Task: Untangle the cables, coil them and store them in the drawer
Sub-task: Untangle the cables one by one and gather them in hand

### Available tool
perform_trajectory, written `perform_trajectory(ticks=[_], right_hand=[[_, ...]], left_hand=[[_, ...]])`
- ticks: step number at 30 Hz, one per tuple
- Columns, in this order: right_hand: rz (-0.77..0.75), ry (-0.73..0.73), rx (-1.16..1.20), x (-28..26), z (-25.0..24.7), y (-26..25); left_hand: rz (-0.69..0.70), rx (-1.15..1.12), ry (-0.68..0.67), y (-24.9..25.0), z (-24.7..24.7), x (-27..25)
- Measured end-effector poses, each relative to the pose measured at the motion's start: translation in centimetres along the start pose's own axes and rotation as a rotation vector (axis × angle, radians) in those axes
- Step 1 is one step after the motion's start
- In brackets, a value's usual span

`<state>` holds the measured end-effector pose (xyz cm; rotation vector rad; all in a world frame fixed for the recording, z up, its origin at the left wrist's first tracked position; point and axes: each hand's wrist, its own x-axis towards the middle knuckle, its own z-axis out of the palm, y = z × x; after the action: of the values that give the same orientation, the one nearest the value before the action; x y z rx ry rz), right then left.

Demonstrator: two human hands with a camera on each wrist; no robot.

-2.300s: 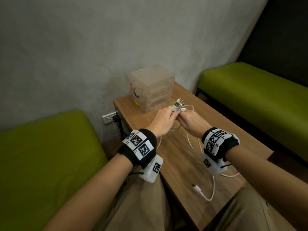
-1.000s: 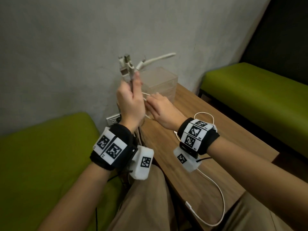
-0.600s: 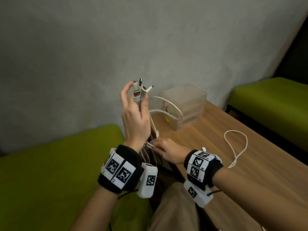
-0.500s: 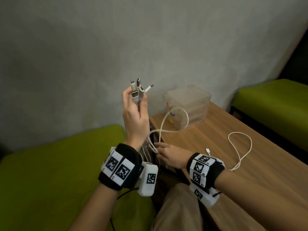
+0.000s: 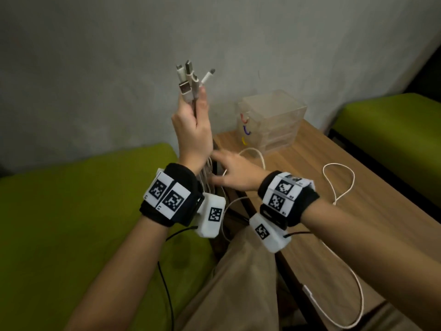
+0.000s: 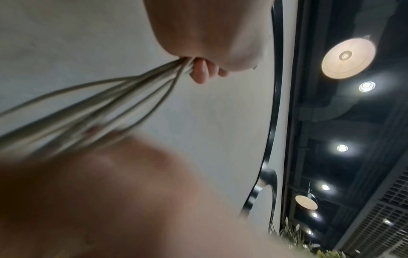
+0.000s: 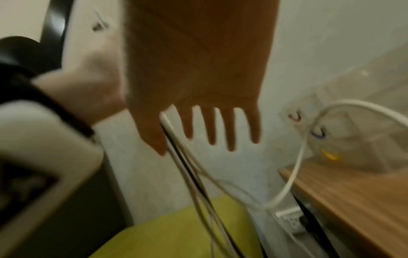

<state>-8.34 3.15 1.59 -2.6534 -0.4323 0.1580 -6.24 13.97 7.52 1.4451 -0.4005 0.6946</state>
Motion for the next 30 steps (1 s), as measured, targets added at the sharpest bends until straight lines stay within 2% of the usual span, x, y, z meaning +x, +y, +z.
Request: perform_trajectory(ticks=[3,4,5,8,9,12,14,16,17,21,28,30], right_hand=[[0.361,-0.242,-0.191,0.1,3.5,2.3],[0.440,-0.247,-0.218,-0.1,4.3,3.2],[0.464,-0.181,-0.250,-0.4,4.6,3.9],[0.325,0.221,-0.327,-0.9,4.4,5.6],[0.292,0.289,-0.312,-0.9,4.2,6.1],[0.209,0.301,-0.082,-0.9,3.8,6.3],[0.001,0.366,0.187,-0.6,2.5,4.0],[-0.222,0.437,0.290,0.1,1.3,1.2],[-0.283,0.446,0.315,0.4,0.9,0.2],[-0.214,0.370,0.422,0.4,0.7,-1.1],[-0.141,0.388,0.330,-0.7,0.7,-0.5],[-0.118,0.275,0.276,-1.0,0.5,-0.2]], left_hand=[[0.001,-0.083,0.071,0.1,-0.6,1.4],[-0.009,-0.105,0.067,0.0,-0.8,1.7],[-0.016,-0.118,0.059,0.0,-1.0,1.8],[-0.025,-0.133,0.031,-0.3,-1.4,1.4],[-0.031,-0.139,0.024,-0.3,-1.4,1.3],[-0.046,-0.149,-0.026,-0.3,-1.0,0.9],[-0.043,-0.072,-0.101,-0.2,-0.6,0.6],[-0.056,-0.010,-0.201,-0.4,-0.2,0.0],[-0.062,0.019,-0.239,-0.7,0.0,-0.3],[-0.140,-0.030,-0.305,-1.5,0.2,-1.0],[-0.294,-0.202,-0.432,-2.6,0.5,-2.0],[-0.297,-0.176,-0.413,-2.9,0.7,-2.4]])
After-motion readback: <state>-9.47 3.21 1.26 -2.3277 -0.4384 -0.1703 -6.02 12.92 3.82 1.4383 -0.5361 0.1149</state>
